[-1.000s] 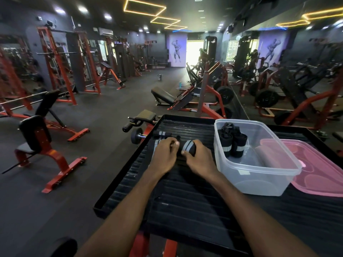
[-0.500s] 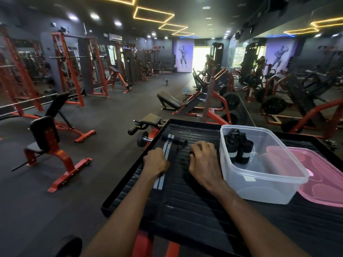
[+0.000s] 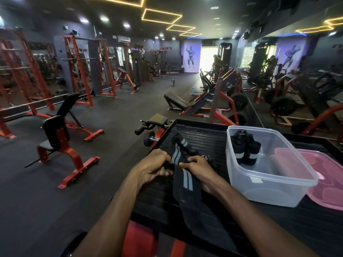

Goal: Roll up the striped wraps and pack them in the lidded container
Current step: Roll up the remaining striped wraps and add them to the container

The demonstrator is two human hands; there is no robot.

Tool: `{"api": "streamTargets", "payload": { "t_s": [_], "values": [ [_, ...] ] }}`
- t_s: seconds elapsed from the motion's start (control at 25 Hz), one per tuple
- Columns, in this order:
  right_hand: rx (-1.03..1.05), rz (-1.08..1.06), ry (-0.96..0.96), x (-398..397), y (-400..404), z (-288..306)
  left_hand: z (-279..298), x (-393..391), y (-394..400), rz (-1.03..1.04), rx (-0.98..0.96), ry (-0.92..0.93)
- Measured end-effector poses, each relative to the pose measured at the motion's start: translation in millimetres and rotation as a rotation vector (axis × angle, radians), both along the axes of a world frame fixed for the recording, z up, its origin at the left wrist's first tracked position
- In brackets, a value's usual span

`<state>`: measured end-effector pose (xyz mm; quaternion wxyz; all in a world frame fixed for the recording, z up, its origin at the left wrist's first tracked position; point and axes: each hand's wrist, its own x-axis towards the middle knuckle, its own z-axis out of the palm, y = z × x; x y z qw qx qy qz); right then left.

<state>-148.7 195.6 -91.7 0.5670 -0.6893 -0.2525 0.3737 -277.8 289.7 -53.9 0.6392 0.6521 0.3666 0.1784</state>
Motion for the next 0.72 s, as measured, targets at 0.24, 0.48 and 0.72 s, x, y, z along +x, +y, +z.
{"api": "streamTargets", "payload": {
  "t_s": [0.24,0.48,0.72],
  "values": [
    [0.124,0.018,0.21,2,-7,13,-14,5,13,0.023,-0.162,0.01],
    [0.024,0.215,0.166,-6,-15,18,-23,25,33,0.097,-0.139,-0.124],
    [0.167,0.038,0.037,1,-14,19,-18,28,38,0.01,-0.21,-0.235]
  ]
}}
